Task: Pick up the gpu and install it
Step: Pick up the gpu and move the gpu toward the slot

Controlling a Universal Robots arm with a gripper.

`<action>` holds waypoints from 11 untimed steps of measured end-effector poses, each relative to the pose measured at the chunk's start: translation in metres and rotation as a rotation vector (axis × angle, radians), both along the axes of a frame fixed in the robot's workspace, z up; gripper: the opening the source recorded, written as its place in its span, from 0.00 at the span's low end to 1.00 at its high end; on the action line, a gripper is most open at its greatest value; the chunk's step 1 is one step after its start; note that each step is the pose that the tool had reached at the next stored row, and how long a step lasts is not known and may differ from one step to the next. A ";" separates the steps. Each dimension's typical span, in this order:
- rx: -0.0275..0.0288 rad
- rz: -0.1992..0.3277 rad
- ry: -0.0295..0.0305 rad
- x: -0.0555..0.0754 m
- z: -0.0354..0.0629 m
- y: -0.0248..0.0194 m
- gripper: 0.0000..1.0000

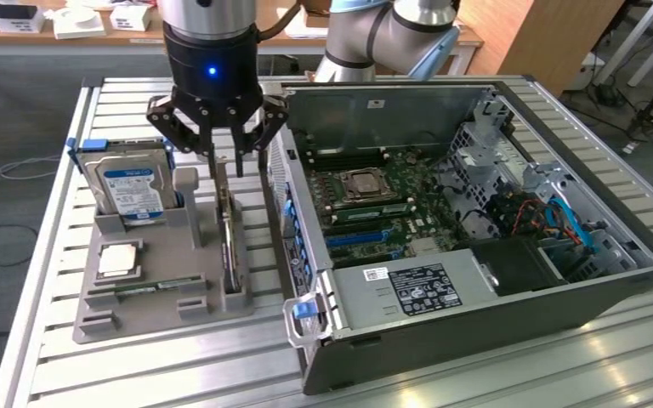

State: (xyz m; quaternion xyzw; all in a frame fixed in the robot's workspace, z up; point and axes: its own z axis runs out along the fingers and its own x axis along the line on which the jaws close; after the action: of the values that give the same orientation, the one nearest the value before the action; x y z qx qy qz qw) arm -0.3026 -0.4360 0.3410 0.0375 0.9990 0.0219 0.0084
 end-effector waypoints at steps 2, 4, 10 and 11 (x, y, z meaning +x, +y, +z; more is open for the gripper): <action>0.0001 0.000 0.0000 0.000 -0.0026 0.0000 0.36; 0.0002 0.000 0.0000 0.000 -0.0056 0.0000 0.36; 0.0003 0.000 0.0000 0.000 -0.0136 0.0000 0.36; 0.0003 0.000 0.0001 0.000 -0.0149 0.0000 0.36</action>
State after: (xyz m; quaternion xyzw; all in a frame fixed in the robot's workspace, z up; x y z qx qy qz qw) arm -0.3026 -0.4360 0.3260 0.0375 0.9990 0.0220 0.0083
